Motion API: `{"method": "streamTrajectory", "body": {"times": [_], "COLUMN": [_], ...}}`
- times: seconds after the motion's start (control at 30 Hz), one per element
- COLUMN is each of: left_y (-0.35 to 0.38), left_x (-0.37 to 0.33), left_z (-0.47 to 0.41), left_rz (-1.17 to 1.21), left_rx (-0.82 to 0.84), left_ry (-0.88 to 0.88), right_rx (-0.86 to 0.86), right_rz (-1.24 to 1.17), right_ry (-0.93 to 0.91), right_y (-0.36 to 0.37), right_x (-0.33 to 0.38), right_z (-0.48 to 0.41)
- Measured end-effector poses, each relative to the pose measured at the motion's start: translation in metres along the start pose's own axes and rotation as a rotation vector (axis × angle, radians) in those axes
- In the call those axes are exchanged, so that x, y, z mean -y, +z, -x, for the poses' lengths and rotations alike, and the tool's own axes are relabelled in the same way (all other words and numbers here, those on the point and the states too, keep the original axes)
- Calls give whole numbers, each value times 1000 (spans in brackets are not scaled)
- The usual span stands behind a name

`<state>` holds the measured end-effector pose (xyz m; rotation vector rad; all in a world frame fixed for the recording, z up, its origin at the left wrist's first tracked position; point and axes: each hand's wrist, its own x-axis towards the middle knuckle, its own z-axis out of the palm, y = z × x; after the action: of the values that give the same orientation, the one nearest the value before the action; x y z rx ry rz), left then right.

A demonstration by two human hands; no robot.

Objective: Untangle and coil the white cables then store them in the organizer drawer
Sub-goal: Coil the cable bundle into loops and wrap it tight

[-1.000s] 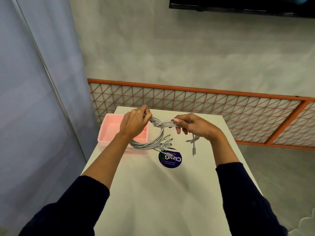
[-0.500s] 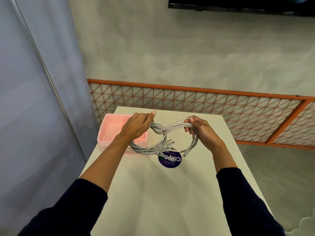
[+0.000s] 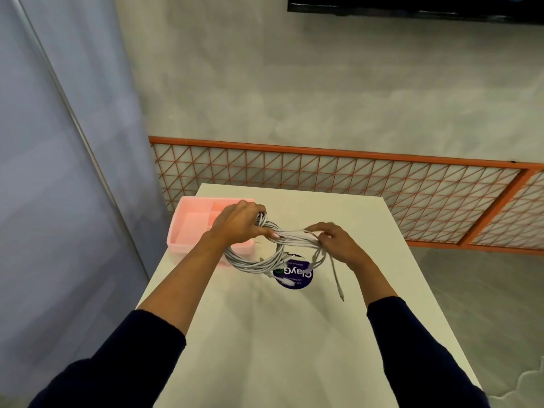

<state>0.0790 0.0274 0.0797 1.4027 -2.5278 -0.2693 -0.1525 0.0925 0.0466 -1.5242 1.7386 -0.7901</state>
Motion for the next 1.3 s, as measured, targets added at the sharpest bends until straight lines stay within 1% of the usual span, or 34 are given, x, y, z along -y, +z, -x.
{"method": "streamTrajectory", "body": {"times": [0.07,0.13,0.2,0.23,0.3,0.37,0.43,0.53,0.6,0.67,0.77,0.83,0.9,1.0,1.1,1.2,1.3], "left_y": [-2,-3,-3,-3,-4,-7,-9,-6,-1,1,1,-1,-4,-10,-20,-33,-43], "left_x": [-1,-4,-5,-5,-4,-1,4,10,13,14,12,13,12,9,7,4,-3], "left_z": [-2,-3,-4,-4,-3,1,4,9,14,16,15,14,13,13,10,6,2], "left_rz": [-59,-82,-74,-69,-61,-23,59,163,226,234,231,266,315,348,345,337,344], "left_rx": [-1,-8,-13,-15,-7,17,29,14,-62,-152,-253,-255,-213,-182,-178,-204,-270], "left_ry": [-17,-31,-38,-38,-36,-51,-61,-46,-45,-7,71,62,26,-4,16,85,132], "right_rx": [23,167,310,324,278,273,286,203,156,137,161,202,237,276,321,300,235], "right_rz": [198,332,491,543,593,561,461,366,381,380,287,212,160,50,-69,-166,-173], "right_ry": [-104,-191,-217,-226,-274,-308,-328,-336,-359,-380,-374,-381,-354,-264,-220,-194,-190], "right_y": [1,7,20,26,34,35,35,30,24,17,7,3,-1,-8,-12,-15,-16], "right_x": [11,25,35,36,37,37,40,47,54,60,71,80,86,87,87,83,79], "right_z": [0,-1,-4,-4,-6,-4,-1,0,0,1,4,6,8,10,13,13,12]}}
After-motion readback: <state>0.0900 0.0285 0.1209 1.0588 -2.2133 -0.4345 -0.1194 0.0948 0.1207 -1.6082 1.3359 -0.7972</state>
